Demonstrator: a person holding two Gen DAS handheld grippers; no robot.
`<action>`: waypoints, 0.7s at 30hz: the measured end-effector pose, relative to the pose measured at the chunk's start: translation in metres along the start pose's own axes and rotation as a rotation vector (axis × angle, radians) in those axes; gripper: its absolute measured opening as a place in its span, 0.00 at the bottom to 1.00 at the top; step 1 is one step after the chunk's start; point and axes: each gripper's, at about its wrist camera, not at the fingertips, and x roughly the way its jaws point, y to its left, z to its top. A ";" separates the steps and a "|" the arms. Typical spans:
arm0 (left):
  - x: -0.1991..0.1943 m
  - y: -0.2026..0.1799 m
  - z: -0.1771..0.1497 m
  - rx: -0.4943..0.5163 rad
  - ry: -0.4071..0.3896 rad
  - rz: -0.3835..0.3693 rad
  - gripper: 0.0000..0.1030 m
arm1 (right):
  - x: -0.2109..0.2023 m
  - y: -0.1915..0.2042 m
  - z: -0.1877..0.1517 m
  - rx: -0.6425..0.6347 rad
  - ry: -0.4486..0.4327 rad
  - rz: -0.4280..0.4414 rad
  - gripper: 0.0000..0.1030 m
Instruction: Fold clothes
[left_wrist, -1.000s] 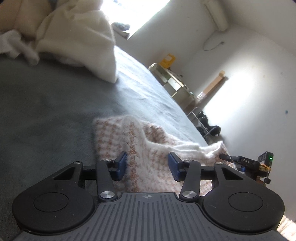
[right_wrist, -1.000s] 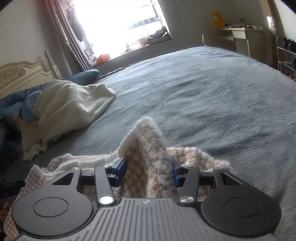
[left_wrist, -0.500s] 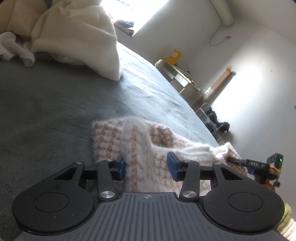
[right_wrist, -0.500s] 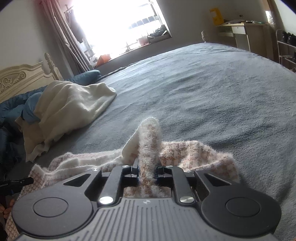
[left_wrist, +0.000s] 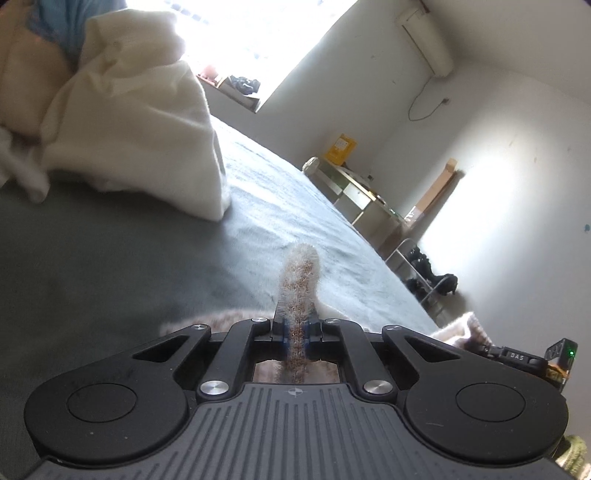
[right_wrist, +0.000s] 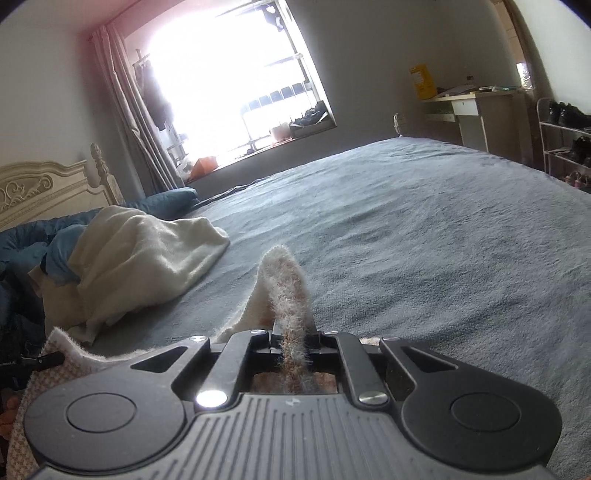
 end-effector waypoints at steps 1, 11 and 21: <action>0.006 0.001 0.003 -0.004 0.001 0.000 0.05 | 0.002 -0.003 0.002 0.010 -0.004 -0.001 0.08; 0.068 0.023 0.012 -0.024 0.078 0.048 0.05 | 0.048 -0.040 -0.003 0.106 0.040 -0.044 0.08; 0.067 0.022 0.010 -0.005 0.039 0.049 0.07 | 0.056 -0.049 -0.010 0.117 0.028 -0.034 0.09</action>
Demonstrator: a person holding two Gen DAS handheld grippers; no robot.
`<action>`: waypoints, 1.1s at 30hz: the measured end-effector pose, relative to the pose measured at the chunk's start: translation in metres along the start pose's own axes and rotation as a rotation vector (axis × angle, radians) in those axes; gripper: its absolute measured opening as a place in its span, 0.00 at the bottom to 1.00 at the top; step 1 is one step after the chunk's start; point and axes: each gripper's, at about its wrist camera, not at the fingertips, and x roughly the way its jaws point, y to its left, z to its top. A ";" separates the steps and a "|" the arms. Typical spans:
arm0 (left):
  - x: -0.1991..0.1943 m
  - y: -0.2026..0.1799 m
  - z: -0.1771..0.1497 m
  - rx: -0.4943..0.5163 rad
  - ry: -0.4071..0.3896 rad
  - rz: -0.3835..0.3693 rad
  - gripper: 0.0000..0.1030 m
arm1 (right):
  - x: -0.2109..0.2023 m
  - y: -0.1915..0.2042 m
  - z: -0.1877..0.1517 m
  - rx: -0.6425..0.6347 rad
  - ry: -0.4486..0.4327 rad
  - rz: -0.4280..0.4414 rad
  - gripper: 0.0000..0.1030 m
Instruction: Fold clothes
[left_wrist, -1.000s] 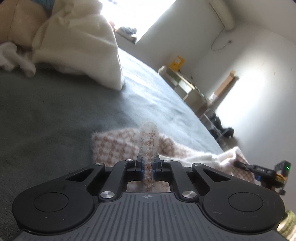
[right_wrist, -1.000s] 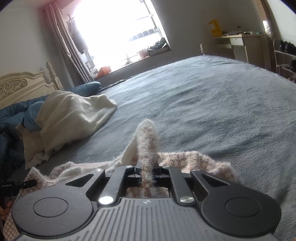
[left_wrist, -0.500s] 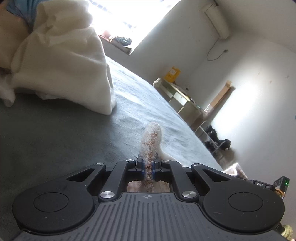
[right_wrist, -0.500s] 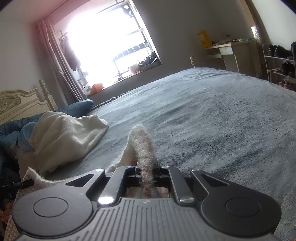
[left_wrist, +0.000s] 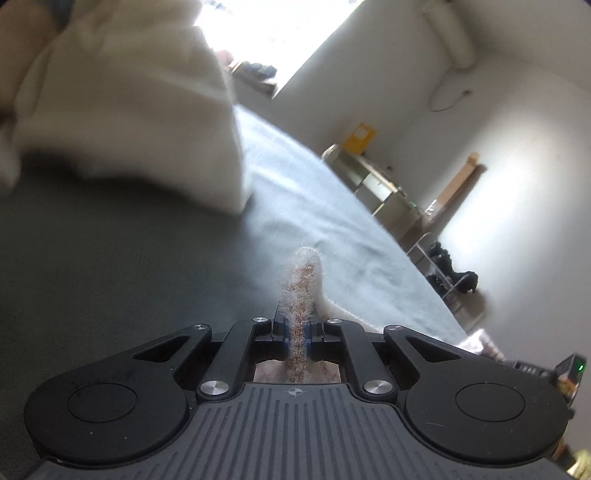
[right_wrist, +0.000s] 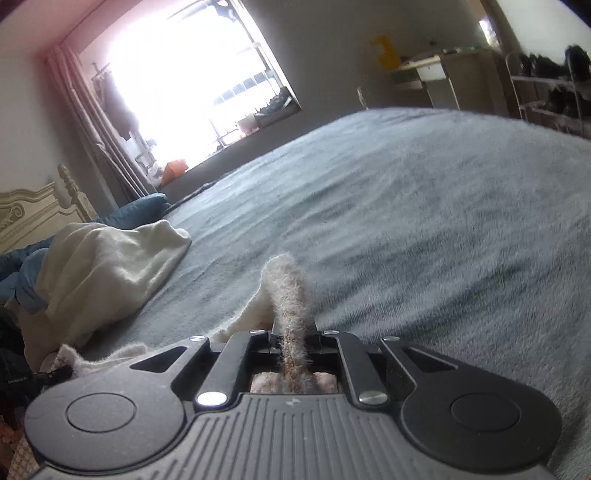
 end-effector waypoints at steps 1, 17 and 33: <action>0.001 -0.002 0.002 0.008 0.004 0.005 0.07 | -0.002 0.002 0.003 -0.010 -0.008 0.003 0.09; -0.050 -0.043 0.001 0.178 0.013 0.133 0.53 | -0.079 -0.040 0.014 0.212 -0.055 -0.037 0.56; -0.019 -0.132 -0.094 0.448 0.189 0.209 0.54 | -0.144 -0.032 -0.090 0.021 0.075 0.058 0.45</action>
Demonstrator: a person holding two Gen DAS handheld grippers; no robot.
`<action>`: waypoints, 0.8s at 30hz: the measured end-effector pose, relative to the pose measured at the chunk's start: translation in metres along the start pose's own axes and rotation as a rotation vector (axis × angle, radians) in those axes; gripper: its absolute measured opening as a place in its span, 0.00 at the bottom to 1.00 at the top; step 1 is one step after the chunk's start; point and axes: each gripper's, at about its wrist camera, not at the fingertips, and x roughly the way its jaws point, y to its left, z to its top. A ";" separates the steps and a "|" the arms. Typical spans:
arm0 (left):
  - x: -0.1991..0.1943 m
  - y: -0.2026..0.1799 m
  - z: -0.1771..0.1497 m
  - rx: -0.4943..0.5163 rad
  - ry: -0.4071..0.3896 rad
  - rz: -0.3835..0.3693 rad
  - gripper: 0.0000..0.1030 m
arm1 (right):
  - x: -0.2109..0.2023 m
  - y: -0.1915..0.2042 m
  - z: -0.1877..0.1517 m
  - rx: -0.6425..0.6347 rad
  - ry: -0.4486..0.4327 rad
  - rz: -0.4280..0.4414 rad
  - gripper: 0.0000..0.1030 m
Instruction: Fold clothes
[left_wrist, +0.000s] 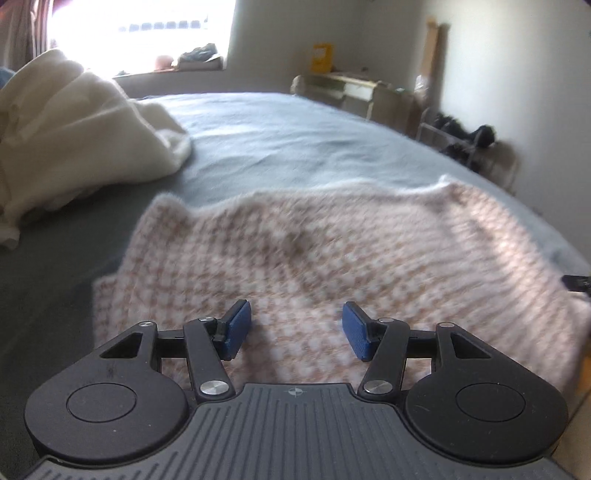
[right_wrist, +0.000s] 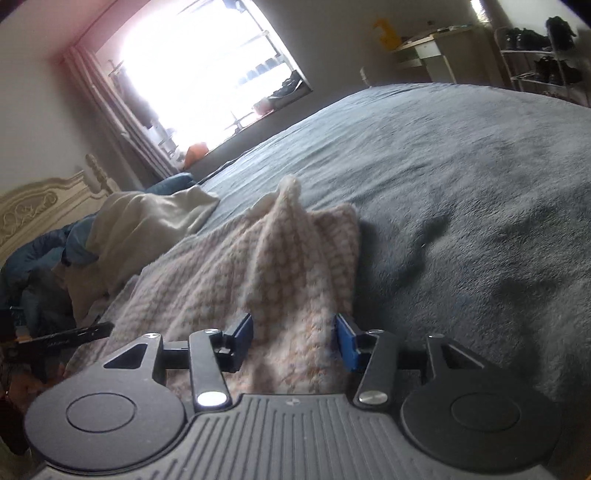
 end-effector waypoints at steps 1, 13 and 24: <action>0.001 0.003 0.000 -0.017 -0.006 -0.001 0.54 | 0.000 0.000 -0.003 -0.001 0.001 0.014 0.32; 0.009 0.007 -0.002 -0.047 -0.006 0.014 0.55 | -0.033 -0.068 -0.036 0.315 -0.184 0.260 0.14; 0.013 0.011 -0.004 -0.050 -0.016 -0.007 0.58 | -0.069 -0.005 -0.069 -0.246 -0.201 0.009 0.57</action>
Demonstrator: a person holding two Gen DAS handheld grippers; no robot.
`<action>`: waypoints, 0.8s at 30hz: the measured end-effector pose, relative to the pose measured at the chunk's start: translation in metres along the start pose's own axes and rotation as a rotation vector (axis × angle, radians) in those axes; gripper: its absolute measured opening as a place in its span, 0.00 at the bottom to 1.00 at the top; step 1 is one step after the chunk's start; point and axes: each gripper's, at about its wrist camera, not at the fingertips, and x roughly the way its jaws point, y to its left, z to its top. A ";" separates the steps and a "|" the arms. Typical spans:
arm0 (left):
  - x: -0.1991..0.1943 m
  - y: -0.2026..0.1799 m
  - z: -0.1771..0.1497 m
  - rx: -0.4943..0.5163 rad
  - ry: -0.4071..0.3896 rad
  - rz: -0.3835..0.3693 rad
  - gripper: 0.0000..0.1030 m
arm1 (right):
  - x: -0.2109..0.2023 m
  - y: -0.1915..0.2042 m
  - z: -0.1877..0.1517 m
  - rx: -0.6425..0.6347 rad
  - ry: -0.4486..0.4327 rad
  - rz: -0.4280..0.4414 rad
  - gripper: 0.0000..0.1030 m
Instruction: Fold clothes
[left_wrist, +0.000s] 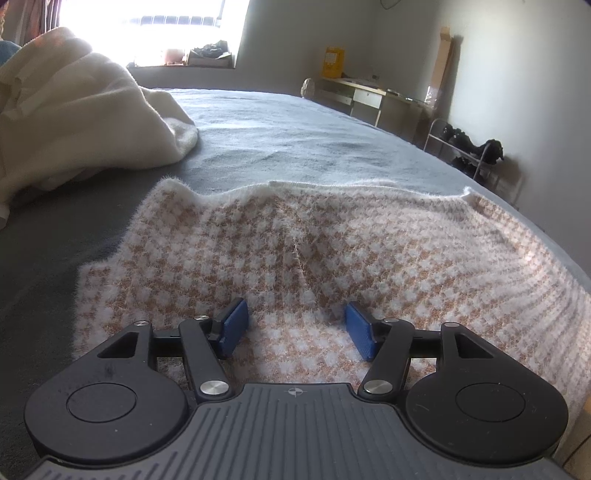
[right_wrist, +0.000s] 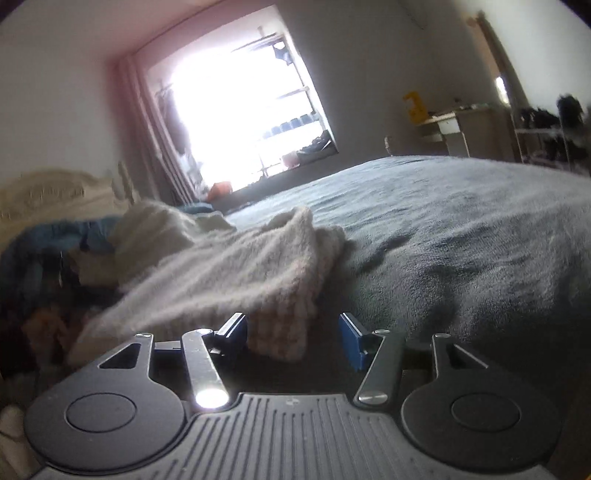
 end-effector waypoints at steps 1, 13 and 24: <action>0.000 0.000 0.000 0.002 0.001 0.001 0.58 | 0.006 0.008 -0.001 -0.068 0.011 -0.008 0.57; 0.002 0.000 -0.001 0.008 -0.009 0.001 0.59 | 0.021 0.069 -0.026 -0.997 0.087 -0.146 0.14; 0.003 0.002 -0.003 0.008 -0.019 -0.006 0.60 | 0.007 0.012 -0.003 -0.605 0.103 -0.306 0.13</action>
